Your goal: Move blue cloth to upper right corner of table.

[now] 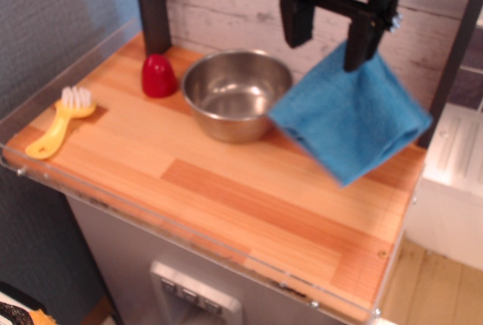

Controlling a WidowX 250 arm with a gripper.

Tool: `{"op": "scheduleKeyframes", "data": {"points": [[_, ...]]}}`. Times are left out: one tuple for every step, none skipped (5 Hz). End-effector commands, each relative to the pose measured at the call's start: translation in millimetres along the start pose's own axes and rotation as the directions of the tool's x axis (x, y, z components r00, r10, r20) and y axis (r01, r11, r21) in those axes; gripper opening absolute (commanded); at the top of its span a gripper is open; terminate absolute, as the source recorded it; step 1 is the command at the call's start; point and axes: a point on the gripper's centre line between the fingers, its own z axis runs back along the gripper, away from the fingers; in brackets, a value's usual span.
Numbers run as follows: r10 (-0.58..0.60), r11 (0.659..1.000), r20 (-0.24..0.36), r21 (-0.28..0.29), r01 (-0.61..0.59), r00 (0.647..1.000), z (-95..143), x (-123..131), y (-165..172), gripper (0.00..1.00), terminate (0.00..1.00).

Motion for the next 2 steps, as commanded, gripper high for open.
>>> {"op": "scheduleKeyframes", "data": {"points": [[-0.079, 0.997, -0.039, 0.018, 0.080, 0.996, 7.7, 13.3, 16.5, 1.00, 0.00], [-0.123, 0.992, -0.071, 0.012, 0.124, 0.990, 0.6, 13.2, 17.3, 1.00, 0.00]]}}
